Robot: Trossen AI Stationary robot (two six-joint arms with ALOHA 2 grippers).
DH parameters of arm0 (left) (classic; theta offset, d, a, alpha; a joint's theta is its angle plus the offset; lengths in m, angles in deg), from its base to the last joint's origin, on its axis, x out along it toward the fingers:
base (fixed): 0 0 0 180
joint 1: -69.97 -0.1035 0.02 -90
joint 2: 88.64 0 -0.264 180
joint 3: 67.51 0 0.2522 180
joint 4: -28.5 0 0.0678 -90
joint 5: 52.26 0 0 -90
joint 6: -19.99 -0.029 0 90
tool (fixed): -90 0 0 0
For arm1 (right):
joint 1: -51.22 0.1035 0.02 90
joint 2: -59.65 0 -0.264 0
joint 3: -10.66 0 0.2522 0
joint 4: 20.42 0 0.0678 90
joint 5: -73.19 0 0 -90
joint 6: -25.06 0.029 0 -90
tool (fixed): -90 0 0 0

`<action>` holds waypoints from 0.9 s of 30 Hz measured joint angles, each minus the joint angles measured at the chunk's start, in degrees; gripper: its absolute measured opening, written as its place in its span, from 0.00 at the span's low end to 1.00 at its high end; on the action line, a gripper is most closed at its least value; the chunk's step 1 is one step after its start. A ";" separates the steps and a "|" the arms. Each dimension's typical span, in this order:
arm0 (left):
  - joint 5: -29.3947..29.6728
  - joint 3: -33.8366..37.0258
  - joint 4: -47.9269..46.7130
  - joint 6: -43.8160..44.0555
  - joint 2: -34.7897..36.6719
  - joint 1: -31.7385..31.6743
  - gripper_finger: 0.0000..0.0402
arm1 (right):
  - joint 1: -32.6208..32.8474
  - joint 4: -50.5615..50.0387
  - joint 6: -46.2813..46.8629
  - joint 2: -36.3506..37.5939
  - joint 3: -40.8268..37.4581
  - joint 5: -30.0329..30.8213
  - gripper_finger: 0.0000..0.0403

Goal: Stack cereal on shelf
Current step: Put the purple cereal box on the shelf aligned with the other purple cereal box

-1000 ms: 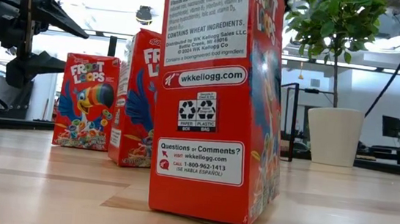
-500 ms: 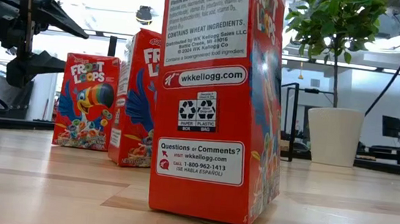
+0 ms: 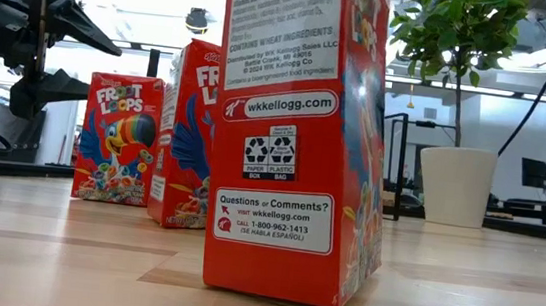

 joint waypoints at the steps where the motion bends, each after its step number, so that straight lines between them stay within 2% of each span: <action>1: 0.32 0.00 -0.05 0.23 -0.01 0.00 0.75 | 0.00 1.33 -0.18 -0.39 0.56 -0.15 0.45; 5: 1.72 0.00 -0.18 1.35 0.00 -0.02 0.75 | -0.31 -1.32 -0.97 -0.84 1.23 -0.15 0.47; 16: 4.93 0.00 -0.53 3.04 0.02 -0.02 0.75 | -2.31 0.14 -3.86 -1.33 1.25 -0.35 0.51; 27: 6.59 0.00 -0.80 3.11 0.02 -0.02 0.75 | -3.37 2.13 -5.16 -1.32 1.25 -2.24 0.59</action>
